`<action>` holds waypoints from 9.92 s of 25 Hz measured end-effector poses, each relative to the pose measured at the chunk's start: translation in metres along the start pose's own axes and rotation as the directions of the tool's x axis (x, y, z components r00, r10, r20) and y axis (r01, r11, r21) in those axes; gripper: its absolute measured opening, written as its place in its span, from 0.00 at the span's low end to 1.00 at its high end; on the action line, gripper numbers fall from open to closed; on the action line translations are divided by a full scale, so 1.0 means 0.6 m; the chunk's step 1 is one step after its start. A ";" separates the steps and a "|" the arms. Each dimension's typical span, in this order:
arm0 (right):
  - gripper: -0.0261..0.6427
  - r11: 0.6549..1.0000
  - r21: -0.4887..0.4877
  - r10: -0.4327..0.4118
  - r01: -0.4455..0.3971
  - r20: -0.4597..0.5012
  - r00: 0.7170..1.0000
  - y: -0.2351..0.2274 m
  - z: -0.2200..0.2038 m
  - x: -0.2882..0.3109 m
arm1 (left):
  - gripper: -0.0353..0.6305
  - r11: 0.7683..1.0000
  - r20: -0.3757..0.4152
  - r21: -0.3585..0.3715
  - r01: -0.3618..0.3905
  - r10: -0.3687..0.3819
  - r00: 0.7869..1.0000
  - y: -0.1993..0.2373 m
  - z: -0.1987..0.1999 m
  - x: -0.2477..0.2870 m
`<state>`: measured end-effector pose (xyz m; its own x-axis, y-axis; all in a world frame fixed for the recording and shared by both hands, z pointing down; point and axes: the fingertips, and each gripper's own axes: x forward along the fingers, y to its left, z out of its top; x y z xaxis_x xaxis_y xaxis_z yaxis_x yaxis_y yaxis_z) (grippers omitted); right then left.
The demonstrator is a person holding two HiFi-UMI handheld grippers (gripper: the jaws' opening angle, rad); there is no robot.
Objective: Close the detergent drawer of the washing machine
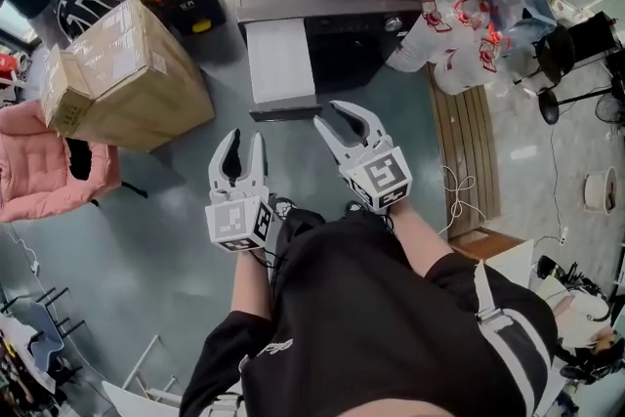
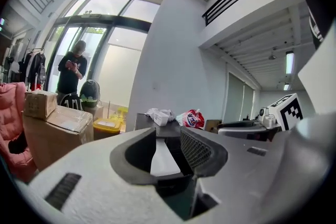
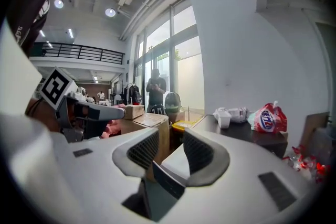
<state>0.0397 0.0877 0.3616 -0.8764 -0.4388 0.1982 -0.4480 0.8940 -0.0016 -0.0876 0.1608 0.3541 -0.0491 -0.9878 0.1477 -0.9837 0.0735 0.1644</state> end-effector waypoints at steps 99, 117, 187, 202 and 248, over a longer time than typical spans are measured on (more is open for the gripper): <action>0.25 0.969 0.121 -0.162 0.216 -0.349 0.923 -0.119 -0.341 0.179 | 0.41 0.993 -0.382 -0.090 0.071 -0.101 0.919 0.133 -0.345 0.246; 0.25 0.976 0.111 -0.141 0.189 -0.346 0.928 -0.135 -0.337 0.191 | 0.41 0.995 -0.385 -0.086 0.046 -0.076 0.920 0.133 -0.342 0.263; 0.25 0.985 0.113 -0.090 0.134 -0.332 0.939 -0.173 -0.316 0.271 | 0.41 0.997 -0.387 -0.069 -0.031 0.002 0.922 0.179 -0.318 0.336; 0.25 0.985 0.104 -0.099 0.140 -0.330 0.939 -0.191 -0.309 0.283 | 0.41 0.997 -0.387 -0.075 -0.023 -0.008 0.922 0.181 -0.311 0.356; 0.25 0.982 0.090 -0.126 0.165 -0.336 0.933 -0.225 -0.296 0.324 | 0.41 0.996 -0.385 -0.090 -0.004 -0.031 0.922 0.199 -0.298 0.406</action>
<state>-0.0389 -0.1024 0.5743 -0.7024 -0.4917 0.5147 -0.6005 0.7975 -0.0576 -0.1859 -0.0464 0.5838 0.0523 -0.8607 0.5063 -0.9639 0.0890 0.2508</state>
